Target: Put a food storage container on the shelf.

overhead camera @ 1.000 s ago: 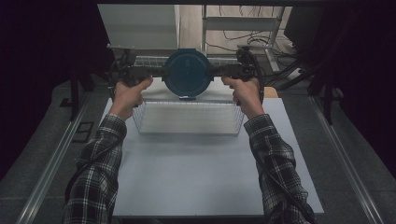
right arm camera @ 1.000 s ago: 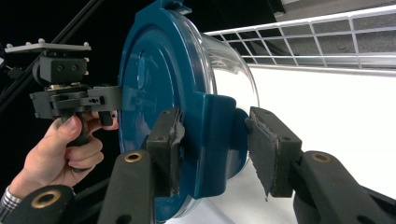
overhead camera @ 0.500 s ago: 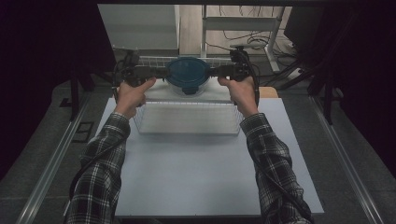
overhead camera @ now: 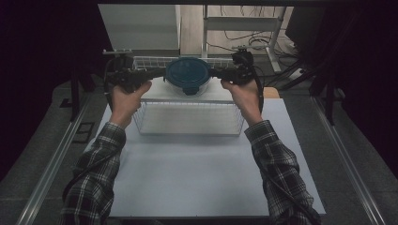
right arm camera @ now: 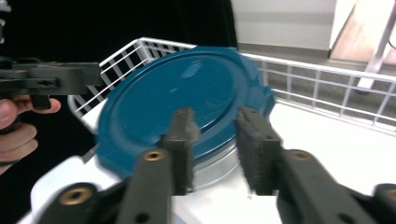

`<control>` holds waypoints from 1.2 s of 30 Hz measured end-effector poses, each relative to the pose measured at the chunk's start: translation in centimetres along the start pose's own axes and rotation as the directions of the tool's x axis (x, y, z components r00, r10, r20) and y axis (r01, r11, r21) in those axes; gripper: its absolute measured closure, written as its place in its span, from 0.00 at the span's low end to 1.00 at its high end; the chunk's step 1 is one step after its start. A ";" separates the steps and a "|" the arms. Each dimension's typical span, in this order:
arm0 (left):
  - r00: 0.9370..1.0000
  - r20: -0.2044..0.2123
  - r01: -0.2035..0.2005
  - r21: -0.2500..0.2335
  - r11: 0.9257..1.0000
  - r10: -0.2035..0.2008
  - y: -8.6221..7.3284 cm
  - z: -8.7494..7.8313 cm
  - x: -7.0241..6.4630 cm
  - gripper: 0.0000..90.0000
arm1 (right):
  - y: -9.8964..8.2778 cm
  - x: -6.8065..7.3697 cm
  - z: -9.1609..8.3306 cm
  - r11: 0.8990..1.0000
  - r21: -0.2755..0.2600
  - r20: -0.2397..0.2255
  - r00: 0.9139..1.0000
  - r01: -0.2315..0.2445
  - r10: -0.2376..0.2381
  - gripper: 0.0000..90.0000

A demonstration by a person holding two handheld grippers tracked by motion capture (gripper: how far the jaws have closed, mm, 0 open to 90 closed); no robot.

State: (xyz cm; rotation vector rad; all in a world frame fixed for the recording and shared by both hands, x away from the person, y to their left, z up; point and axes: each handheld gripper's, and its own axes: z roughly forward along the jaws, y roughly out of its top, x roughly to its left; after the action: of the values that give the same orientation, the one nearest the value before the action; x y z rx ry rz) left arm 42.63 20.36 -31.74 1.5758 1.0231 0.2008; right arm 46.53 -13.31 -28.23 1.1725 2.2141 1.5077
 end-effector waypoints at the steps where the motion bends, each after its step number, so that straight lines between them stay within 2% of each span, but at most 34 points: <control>1: 1.000 0.001 -0.015 0.000 1.000 0.015 -0.3 -0.1 -0.3 0.72 | -0.3 0.6 -0.4 1.000 0.005 -0.015 1.000 0.028 -0.027 0.84; 3: 0.999 0.007 -0.050 0.019 0.999 0.050 -1.1 -0.2 -1.1 0.79 | -0.8 1.2 -0.6 0.997 0.009 -0.005 0.997 0.080 -0.080 0.92; 4: 0.996 -0.002 -0.093 0.042 0.995 0.093 -1.6 0.0 -1.7 0.82 | -1.1 1.5 -0.7 0.995 0.010 0.003 0.995 0.102 -0.102 0.95; 5: 0.993 -0.013 -0.113 0.052 0.992 0.114 -1.9 0.1 -2.1 0.87 | -1.7 1.9 -0.7 0.991 0.015 0.006 0.991 0.132 -0.132 0.97; 7: 0.987 -0.051 -0.149 0.072 0.986 0.153 -2.4 0.6 -2.6 0.91 | -2.4 2.2 -0.5 0.988 0.025 0.008 0.989 0.150 -0.150 0.98; 8: 0.985 -0.066 -0.154 0.088 0.984 0.160 -2.5 0.9 -2.6 0.92 | -2.8 2.3 -0.3 0.987 0.029 0.013 0.987 0.160 -0.160 0.98; 11: 0.985 -0.106 -0.130 0.090 0.987 0.139 -2.8 1.7 -2.2 0.93 | -3.5 2.2 0.6 0.986 0.057 0.013 0.988 0.155 -0.156 0.98; 13: 0.985 -0.131 -0.104 0.082 0.991 0.115 -2.8 1.9 -1.7 0.93 | -3.8 1.9 0.9 0.987 0.055 0.010 0.989 0.150 -0.151 0.98; 17: 0.989 -0.137 -0.050 0.071 0.996 0.059 -2.3 2.3 -0.4 0.94 | -3.8 1.3 1.1 0.991 0.046 0.020 0.992 0.126 -0.127 0.98; 21: 0.982 -0.182 -0.040 0.080 0.996 0.054 -1.6 2.9 0.2 0.94 | -3.6 1.3 1.5 0.993 0.041 0.003 0.994 0.112 -0.112 0.98; 23: 0.982 -0.182 -0.026 0.080 0.996 0.040 -1.5 2.9 0.4 0.94 | -3.5 1.5 1.7 0.993 0.041 0.003 0.994 0.113 -0.113 0.98; 27: 0.985 -0.165 -0.045 0.076 0.996 0.057 -2.0 2.3 0.1 0.87 | -3.6 1.8 1.5 0.989 0.045 0.014 0.990 0.138 -0.139 0.94; 30: 0.989 -0.128 -0.065 0.079 0.995 0.075 -2.8 1.6 -0.4 0.76 | -3.9 1.5 1.2 0.991 0.040 0.010 0.992 0.125 -0.126 0.88; 35: 0.983 -0.111 -0.137 0.091 0.986 0.146 -4.0 0.4 -1.9 0.51 | -5.1 1.7 0.6 0.988 0.037 -0.009 0.989 0.147 -0.147 0.65; 36: 0.979 -0.112 -0.161 0.098 0.982 0.172 -4.4 0.2 -2.3 0.47 | -5.2 1.8 0.6 0.988 0.036 -0.013 0.989 0.151 -0.150 0.61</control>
State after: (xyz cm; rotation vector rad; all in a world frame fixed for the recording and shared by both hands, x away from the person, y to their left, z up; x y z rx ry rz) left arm 39.17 18.31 -34.69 1.7490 1.0034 0.3737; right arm 43.12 -12.48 -32.52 0.9847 2.2902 1.4218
